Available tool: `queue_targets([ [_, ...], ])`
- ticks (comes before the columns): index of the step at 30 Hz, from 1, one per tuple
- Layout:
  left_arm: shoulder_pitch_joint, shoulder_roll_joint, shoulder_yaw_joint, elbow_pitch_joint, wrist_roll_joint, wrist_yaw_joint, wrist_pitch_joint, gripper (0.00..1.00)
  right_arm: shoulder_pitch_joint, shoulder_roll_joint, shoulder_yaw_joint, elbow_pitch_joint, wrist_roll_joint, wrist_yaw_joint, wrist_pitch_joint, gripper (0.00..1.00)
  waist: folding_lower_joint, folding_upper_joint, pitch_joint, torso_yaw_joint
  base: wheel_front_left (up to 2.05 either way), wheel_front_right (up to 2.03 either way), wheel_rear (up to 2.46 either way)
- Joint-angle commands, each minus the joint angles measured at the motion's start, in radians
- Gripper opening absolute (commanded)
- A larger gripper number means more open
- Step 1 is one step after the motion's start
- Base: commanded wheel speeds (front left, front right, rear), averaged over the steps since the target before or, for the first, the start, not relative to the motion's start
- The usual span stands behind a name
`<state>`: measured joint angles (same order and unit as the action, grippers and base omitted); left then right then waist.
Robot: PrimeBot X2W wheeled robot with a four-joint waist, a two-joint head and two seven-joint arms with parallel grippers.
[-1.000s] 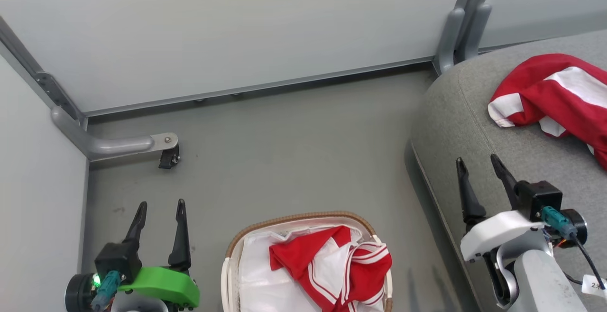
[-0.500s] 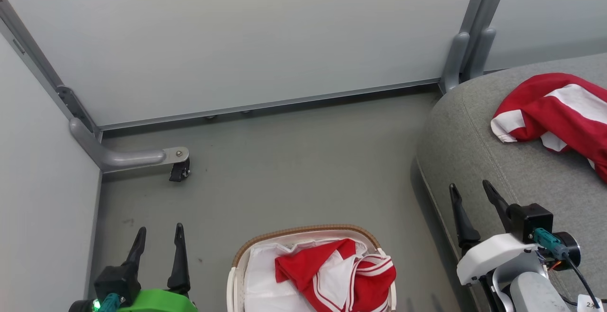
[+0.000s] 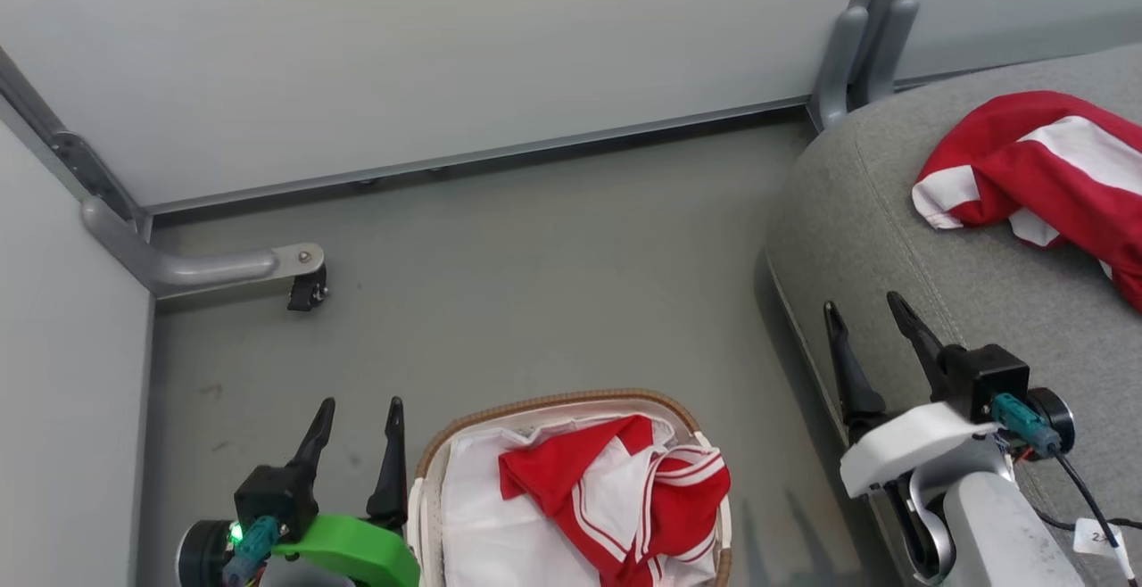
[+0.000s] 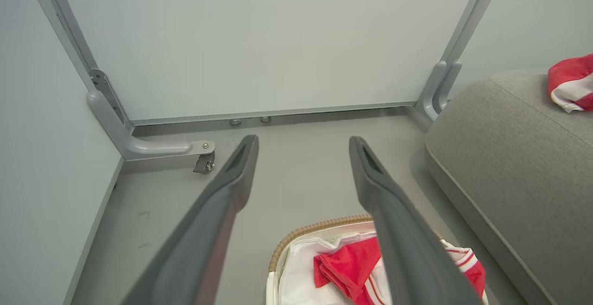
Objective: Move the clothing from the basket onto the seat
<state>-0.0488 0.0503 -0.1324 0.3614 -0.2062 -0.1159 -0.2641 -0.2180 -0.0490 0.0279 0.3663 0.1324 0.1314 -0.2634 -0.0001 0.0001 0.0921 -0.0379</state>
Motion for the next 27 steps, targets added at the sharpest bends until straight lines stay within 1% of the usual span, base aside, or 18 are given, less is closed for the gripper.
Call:
queue_targets([
  [1,-0.03,0.001,-0.014,0.01,-0.008,-0.005,0.0,1.0,-0.021,-0.004,0.006,-0.011,0.005,-0.001,-0.002,1.0,0.0001,-0.0001,0.077,-0.05,0.0,0.0,0.0],
  [5,-0.098,0.001,-0.049,0.034,-0.009,-0.008,0.0,1.0,-0.065,-0.004,0.028,-0.047,0.018,-0.001,-0.002,1.0,0.0001,-0.0001,0.161,-0.1,0.0,0.0,0.0],
  [10,-0.188,0.002,-0.107,0.074,0.016,-0.014,0.0,1.0,-0.119,-0.003,0.051,-0.09,0.037,-0.001,-0.002,1.0,0.0001,-0.0001,0.271,-0.162,0.0,0.0,0.0],
  [16,-0.284,0.005,-0.18,0.12,0.038,-0.016,0.0,1.0,-0.171,-0.003,0.08,-0.14,0.066,-0.001,-0.002,1.0,0.0001,-0.0001,0.388,-0.223,0.0,0.0,0.0],
  [27,-0.415,0.053,-0.315,0.221,0.005,-0.016,-0.001,1.0,-0.219,-0.003,0.117,-0.206,0.101,-0.001,-0.002,1.0,0.0001,-0.0001,0.528,-0.287,0.0,0.0,0.0],
])
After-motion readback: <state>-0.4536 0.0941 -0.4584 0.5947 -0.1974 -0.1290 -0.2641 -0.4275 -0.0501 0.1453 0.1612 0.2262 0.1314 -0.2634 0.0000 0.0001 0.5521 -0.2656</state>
